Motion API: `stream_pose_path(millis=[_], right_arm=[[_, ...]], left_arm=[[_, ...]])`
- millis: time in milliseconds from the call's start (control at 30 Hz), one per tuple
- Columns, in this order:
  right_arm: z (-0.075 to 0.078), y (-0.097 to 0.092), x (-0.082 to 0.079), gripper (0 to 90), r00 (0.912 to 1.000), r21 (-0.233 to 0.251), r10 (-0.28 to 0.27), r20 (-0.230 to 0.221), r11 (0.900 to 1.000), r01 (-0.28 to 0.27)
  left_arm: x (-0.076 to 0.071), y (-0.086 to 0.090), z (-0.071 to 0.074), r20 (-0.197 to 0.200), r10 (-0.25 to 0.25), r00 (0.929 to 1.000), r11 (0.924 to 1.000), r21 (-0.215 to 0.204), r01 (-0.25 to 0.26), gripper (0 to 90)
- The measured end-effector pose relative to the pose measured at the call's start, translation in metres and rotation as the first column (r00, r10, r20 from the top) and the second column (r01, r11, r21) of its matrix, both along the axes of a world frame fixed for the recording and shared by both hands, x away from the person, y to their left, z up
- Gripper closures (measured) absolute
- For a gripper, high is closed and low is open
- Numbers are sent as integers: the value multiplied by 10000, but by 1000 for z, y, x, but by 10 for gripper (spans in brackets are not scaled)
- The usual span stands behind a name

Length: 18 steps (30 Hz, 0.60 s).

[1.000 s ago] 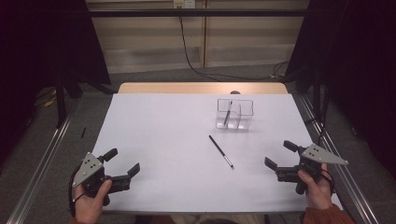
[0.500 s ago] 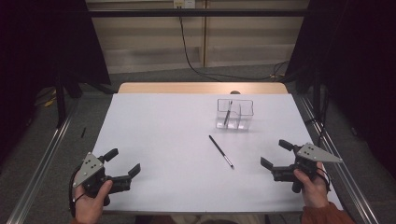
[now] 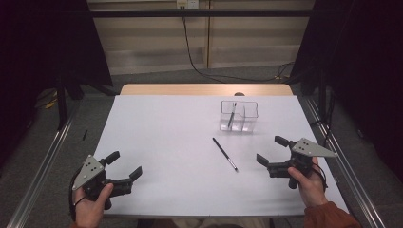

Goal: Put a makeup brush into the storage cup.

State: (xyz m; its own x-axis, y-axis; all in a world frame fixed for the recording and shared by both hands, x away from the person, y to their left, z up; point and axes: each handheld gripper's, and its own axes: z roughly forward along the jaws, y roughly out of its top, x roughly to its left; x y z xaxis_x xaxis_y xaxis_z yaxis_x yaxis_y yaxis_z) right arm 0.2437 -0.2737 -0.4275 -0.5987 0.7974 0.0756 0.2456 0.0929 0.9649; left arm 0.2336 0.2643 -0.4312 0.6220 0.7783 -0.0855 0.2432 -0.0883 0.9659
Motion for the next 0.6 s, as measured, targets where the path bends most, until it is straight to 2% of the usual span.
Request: stream_pose_path(millis=[200,300,400,600], right_arm=[[9,13,18,13,9994,92,276,200,9996,-278],[11,18,26,19,9991,102,394,153,9992,-395],[16,23,33,21,9980,-151,621,-80,9979,-622],[19,32,45,21,9963,-107,852,-54,9963,-853]], left_arm=[[-1,0,0,-18,14,10000,10000,1,-14,31],[-2,2,1,-61,-58,10000,9999,107,59,31],[-2,3,0,-68,-9,10000,10000,60,10,31],[-2,0,0,-94,-78,9999,9997,223,80,31]])
